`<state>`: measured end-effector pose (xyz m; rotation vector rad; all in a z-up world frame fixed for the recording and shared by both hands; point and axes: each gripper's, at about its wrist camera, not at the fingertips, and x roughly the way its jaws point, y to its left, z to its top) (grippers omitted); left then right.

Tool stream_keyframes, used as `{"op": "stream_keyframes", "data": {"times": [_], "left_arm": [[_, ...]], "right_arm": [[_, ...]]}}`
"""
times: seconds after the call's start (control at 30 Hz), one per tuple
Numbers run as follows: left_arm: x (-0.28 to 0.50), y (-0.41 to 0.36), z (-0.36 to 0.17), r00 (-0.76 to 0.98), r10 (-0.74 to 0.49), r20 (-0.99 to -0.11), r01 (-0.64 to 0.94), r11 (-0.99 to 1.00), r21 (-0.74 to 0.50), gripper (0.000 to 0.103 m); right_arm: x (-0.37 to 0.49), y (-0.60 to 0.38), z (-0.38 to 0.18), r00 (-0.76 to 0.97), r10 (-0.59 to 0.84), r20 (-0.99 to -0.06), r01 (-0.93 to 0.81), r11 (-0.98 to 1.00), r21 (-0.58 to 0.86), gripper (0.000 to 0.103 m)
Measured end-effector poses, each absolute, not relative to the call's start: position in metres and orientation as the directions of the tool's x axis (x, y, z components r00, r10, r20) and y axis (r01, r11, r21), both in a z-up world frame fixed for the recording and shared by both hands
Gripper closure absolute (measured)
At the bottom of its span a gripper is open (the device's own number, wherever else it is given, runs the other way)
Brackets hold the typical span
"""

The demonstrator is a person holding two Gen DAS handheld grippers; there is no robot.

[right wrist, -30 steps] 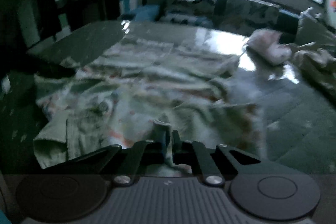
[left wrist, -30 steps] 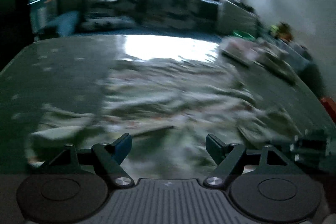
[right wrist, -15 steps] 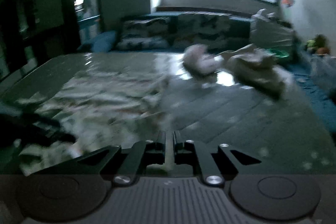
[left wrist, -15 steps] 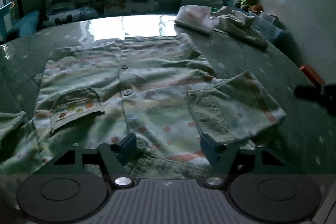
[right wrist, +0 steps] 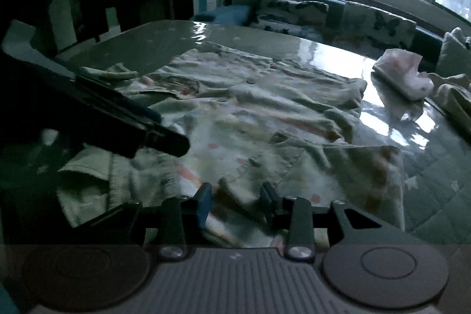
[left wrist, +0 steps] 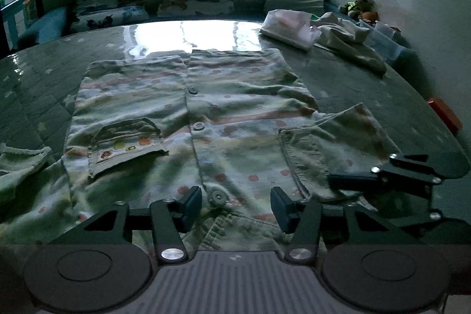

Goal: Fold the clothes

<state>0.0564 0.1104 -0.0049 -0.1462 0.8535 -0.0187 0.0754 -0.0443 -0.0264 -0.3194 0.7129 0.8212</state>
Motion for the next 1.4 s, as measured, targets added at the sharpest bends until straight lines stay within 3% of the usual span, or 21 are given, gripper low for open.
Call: {"op": "stream_keyframes", "data": {"times": [0.03, 0.07, 0.1, 0.37, 0.53, 0.7, 0.8, 0.93, 1.0, 1.07, 1.2, 1.4], "left_arm": [[0.057, 0.110, -0.005, 0.657, -0.077, -0.750, -0.040, 0.990, -0.136, 0.048], [0.058, 0.109, -0.006, 0.656, -0.080, -0.751, -0.036, 0.990, -0.137, 0.048], [0.058, 0.107, -0.006, 0.655, -0.083, -0.751, -0.030, 0.990, -0.137, 0.049], [0.065, 0.094, -0.007, 0.652, -0.116, -0.749, 0.018, 0.990, -0.138, 0.047], [0.069, 0.080, -0.009, 0.646, -0.149, -0.749, 0.072, 0.988, -0.135, 0.047], [0.074, 0.068, -0.015, 0.628, -0.173, -0.759, 0.122, 0.985, -0.123, 0.047], [0.074, 0.064, -0.020, 0.616, -0.177, -0.768, 0.143, 0.983, -0.113, 0.047], [0.075, 0.060, -0.022, 0.609, -0.173, -0.774, 0.155, 0.983, -0.098, 0.047], [0.076, 0.059, -0.022, 0.608, -0.173, -0.775, 0.156, 0.983, -0.097, 0.047], [0.076, 0.059, -0.022, 0.607, -0.172, -0.776, 0.152, 0.983, -0.099, 0.046], [0.074, 0.062, -0.020, 0.608, -0.173, -0.775, 0.135, 0.984, -0.113, 0.046], [0.065, 0.095, -0.005, 0.650, -0.133, -0.749, 0.047, 0.990, -0.135, 0.046]], "right_arm": [[0.076, -0.045, -0.027, 0.475, 0.551, -0.686, -0.751, 0.660, 0.010, 0.078], [0.077, -0.046, -0.027, 0.481, 0.547, -0.685, -0.743, 0.669, 0.012, 0.094], [0.078, -0.050, -0.024, 0.489, 0.548, -0.678, -0.736, 0.677, 0.017, 0.098], [0.086, -0.104, 0.014, 0.656, 0.489, -0.575, -0.601, 0.799, -0.006, 0.101], [0.099, -0.162, 0.035, 0.783, 0.336, -0.523, -0.418, 0.908, -0.042, 0.101], [0.119, -0.217, 0.023, 0.815, 0.120, -0.567, -0.197, 0.977, -0.077, 0.100], [0.130, -0.238, 0.009, 0.802, 0.012, -0.598, -0.091, 0.991, -0.102, 0.093], [0.132, -0.228, 0.003, 0.801, 0.068, -0.594, -0.147, 0.985, -0.085, 0.088], [0.133, -0.222, 0.001, 0.800, 0.100, -0.592, -0.179, 0.981, -0.076, 0.079], [0.137, -0.200, -0.005, 0.779, 0.174, -0.602, -0.266, 0.962, -0.067, 0.064], [0.151, -0.167, -0.019, 0.718, 0.281, -0.637, -0.380, 0.925, -0.020, 0.059], [0.166, -0.150, -0.035, 0.706, 0.263, -0.658, -0.366, 0.930, -0.021, 0.045]]}}
